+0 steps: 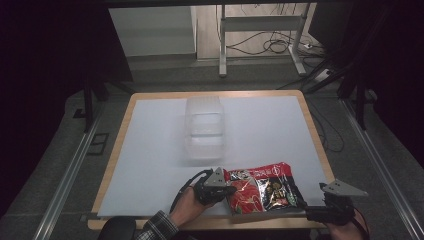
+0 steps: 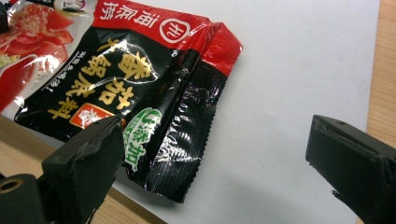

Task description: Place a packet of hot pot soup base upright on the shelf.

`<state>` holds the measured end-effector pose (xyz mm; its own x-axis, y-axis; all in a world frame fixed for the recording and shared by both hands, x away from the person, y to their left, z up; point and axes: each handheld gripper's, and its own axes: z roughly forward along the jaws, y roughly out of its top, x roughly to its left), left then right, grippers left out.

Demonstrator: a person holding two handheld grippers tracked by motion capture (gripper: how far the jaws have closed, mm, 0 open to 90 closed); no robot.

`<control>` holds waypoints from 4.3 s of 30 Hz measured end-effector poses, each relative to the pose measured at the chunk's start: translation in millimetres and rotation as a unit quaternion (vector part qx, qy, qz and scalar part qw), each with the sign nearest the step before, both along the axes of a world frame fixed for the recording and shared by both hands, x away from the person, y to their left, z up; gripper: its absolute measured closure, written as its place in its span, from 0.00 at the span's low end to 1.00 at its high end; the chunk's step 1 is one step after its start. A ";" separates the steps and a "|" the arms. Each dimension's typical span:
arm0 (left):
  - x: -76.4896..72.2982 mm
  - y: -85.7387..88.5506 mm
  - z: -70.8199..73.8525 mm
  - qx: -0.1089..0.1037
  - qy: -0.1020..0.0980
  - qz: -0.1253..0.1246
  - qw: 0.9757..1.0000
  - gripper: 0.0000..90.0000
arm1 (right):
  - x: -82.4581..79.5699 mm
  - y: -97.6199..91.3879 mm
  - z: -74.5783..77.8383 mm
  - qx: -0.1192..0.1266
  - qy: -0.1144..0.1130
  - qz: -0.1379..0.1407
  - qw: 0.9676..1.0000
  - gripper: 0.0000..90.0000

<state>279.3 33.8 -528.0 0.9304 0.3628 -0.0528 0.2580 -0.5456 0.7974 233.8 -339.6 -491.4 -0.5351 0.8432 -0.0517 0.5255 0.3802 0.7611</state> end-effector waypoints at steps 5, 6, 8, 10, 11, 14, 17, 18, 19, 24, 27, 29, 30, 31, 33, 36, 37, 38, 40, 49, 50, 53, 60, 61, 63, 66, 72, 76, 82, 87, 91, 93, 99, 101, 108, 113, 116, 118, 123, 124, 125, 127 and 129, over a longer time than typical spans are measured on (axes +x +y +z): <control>-1.1 0.7 -2.1 0.002 -0.007 -0.003 1.000 1.00 | -0.5 -1.0 0.4 0.001 -0.001 0.000 1.000 0.05; -2.2 0.0 -2.2 0.003 -0.009 -0.001 1.000 1.00 | -0.6 -1.2 0.6 0.001 -0.001 0.000 1.000 0.05; -3.5 0.0 -1.9 0.013 -0.017 -0.003 1.000 1.00 | -0.9 -1.8 1.1 0.001 0.000 -0.002 1.000 0.05; -4.7 0.1 -2.8 0.011 -0.017 0.000 1.000 1.00 | -1.5 -3.5 2.0 -0.002 -0.002 -0.004 1.000 0.05; -4.7 0.4 -2.9 0.012 -0.018 0.000 1.000 1.00 | -1.9 -4.8 2.8 -0.004 -0.003 -0.008 1.000 0.05; -4.4 2.1 -3.6 0.012 -0.014 -0.001 1.000 1.00 | -3.1 -10.7 4.8 0.001 -0.007 -0.018 1.000 0.05; -4.0 4.4 -4.4 0.009 -0.007 -0.001 1.000 1.00 | -3.8 -16.3 5.0 0.002 -0.008 -0.026 1.000 0.05; -3.2 5.9 -4.4 0.013 -0.007 -0.005 1.000 1.00 | -3.9 -17.8 5.0 0.004 -0.008 -0.028 1.000 0.05; -3.8 5.9 -4.9 0.008 -0.004 -0.001 1.000 1.00 | -4.0 -19.0 4.8 0.005 -0.007 -0.029 1.000 0.05; -3.9 8.6 -5.4 0.006 0.001 0.000 1.000 1.00 | -3.5 -17.8 3.6 0.008 -0.003 -0.021 1.000 0.05; -2.7 11.6 -6.6 0.003 0.012 0.000 1.000 1.00 | -3.6 -14.4 3.6 0.010 0.000 -0.008 1.000 0.05; -2.5 12.6 -7.1 0.004 0.014 -0.001 1.000 1.00 | -3.9 -12.6 3.5 0.013 0.001 -0.001 1.000 0.05; -2.6 13.1 -7.4 0.005 0.015 0.000 1.000 1.00 | -3.9 -11.9 3.8 0.017 0.003 0.001 1.000 0.05; -2.1 14.1 -7.2 0.011 0.013 -0.003 1.000 1.00 | -4.0 -10.9 4.1 0.022 0.002 0.005 1.000 0.05; -1.8 14.4 -7.9 0.008 0.017 -0.002 1.000 1.00 | -4.6 -8.1 5.3 0.028 0.001 0.013 1.000 0.04; -1.9 14.5 -8.2 0.005 0.019 -0.002 1.000 1.00 | -5.6 -0.6 7.0 0.031 -0.001 0.029 0.999 0.03; -1.8 14.5 -8.2 0.005 0.018 -0.002 1.000 1.00 | -5.7 1.3 7.2 0.033 0.000 0.032 0.999 0.03; -1.7 14.7 -8.1 0.004 0.019 -0.003 1.000 1.00 | -6.0 3.8 7.7 0.037 0.002 0.037 0.999 0.03; -1.5 15.0 -8.2 0.004 0.019 -0.003 1.000 1.00 | -6.4 9.3 8.6 0.045 0.004 0.047 0.998 0.03; -1.0 16.5 -8.6 0.008 0.018 -0.006 1.000 1.00 | -7.0 34.7 20.6 0.102 0.022 0.079 0.991 0.03; -1.0 16.6 -8.6 0.009 0.018 -0.007 1.000 1.00 | -7.0 36.7 21.3 0.105 0.024 0.082 0.991 0.03; -1.8 15.9 -9.1 0.003 0.021 -0.002 1.000 1.00 | -7.6 44.4 25.6 0.114 0.027 0.092 0.989 0.03; -0.8 17.0 -8.2 0.012 0.016 -0.009 1.000 1.00 | -7.5 57.7 36.8 0.135 0.028 0.107 0.985 0.04; -0.8 17.0 -8.2 0.011 0.016 -0.009 1.000 1.00 | -6.1 60.0 37.0 0.137 0.032 0.105 0.984 0.05; -1.1 16.8 -8.0 0.013 0.015 -0.009 1.000 1.00 | -2.1 64.5 37.5 0.143 0.044 0.103 0.983 0.07; -1.1 16.8 -8.2 0.012 0.015 -0.008 1.000 1.00 | 4.5 73.0 39.5 0.136 0.044 0.098 0.985 0.12; -1.5 16.7 -8.2 0.013 0.014 -0.007 1.000 1.00 | 18.0 88.7 36.2 0.134 0.042 0.082 0.987 0.24; -2.6 15.9 -9.7 0.003 0.019 0.000 1.000 1.00 | 22.5 95.3 31.8 0.147 0.049 0.083 0.984 0.38; -3.9 15.4 -8.2 0.007 0.016 0.001 1.000 1.00 | 20.2 100.1 33.7 0.133 0.031 0.062 0.989 0.61; -8.9 16.0 -3.7 0.008 -0.003 0.002 1.000 0.95 | 25.4 97.4 36.0 0.167 0.043 0.049 0.984 0.77; -11.2 20.8 2.3 0.011 -0.011 -0.008 1.000 0.86 | 30.5 98.5 41.5 0.183 0.036 0.057 0.981 0.82; -13.1 22.0 4.4 0.007 -0.016 -0.007 1.000 0.81 | 33.6 98.6 46.1 0.196 0.035 0.061 0.978 0.84; -15.8 30.2 9.6 -0.001 -0.029 0.009 1.000 0.66 | 39.1 96.6 60.2 0.197 0.018 0.062 0.978 0.84; -15.5 33.2 10.7 -0.003 -0.027 0.016 1.000 0.60 | 40.0 94.9 64.4 0.196 0.014 0.062 0.979 0.84; -17.7 41.7 12.4 0.001 -0.033 0.039 0.999 0.41 | 45.8 87.1 76.0 0.199 0.004 0.056 0.978 0.84; -20.1 45.8 11.7 0.000 -0.027 0.050 0.998 0.31 | 49.6 83.3 83.1 0.203 0.000 0.059 0.977 0.84; -22.1 49.2 12.2 -0.003 -0.026 0.057 0.998 0.27 | 52.6 82.4 87.2 0.202 0.001 0.064 0.977 0.84; -23.9 51.9 12.7 -0.006 -0.024 0.063 0.998 0.23 | 56.3 82.1 89.7 0.200 0.004 0.069 0.977 0.84; -28.3 57.4 11.4 -0.002 -0.017 0.073 0.997 0.15 | 63.9 82.8 94.7 0.194 0.005 0.072 0.978 0.84; -29.4 58.2 11.0 0.001 -0.015 0.074 0.997 0.13 | 64.8 83.3 95.7 0.193 0.005 0.072 0.978 0.84; -30.4 58.5 10.8 0.002 -0.015 0.076 0.997 0.11 | 66.6 83.6 97.3 0.190 0.003 0.074 0.979 0.84; -33.3 59.7 11.0 0.003 -0.017 0.077 0.997 0.10 | 69.1 84.4 99.8 0.189 0.000 0.075 0.979 0.84; -36.5 61.2 11.3 0.002 -0.016 0.080 0.997 0.09 | 71.9 84.7 103.1 0.187 -0.004 0.077 0.979 0.84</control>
